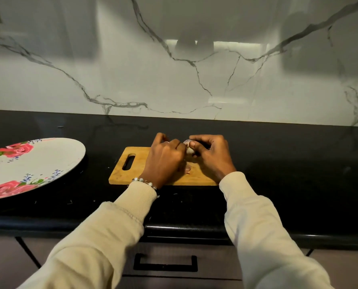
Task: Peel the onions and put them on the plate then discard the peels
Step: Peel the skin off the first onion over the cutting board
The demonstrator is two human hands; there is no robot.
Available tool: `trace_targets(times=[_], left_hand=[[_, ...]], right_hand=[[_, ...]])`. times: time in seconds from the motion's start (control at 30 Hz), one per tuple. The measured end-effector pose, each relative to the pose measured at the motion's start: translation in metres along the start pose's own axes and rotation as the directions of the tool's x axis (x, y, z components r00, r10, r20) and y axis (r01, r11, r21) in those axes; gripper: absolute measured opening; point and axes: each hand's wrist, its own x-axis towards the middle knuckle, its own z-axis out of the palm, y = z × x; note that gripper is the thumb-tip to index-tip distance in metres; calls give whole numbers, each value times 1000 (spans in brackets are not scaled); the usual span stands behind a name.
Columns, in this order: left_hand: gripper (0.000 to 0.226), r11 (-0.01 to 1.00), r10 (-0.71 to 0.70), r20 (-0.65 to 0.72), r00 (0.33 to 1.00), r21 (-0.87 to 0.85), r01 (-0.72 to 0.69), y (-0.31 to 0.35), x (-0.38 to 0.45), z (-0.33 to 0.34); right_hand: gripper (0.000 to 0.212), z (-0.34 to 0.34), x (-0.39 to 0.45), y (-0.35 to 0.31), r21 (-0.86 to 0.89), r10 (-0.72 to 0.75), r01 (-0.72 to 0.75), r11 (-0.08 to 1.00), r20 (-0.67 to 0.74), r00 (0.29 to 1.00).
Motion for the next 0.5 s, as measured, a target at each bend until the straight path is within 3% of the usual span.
trace_targets(times=[0.5], left_hand=[[52, 1000, -3, -21, 1000, -11, 2, 1, 2, 1]], right_hand=[[27, 1, -4, -3, -18, -23, 23, 1000, 16, 1000]])
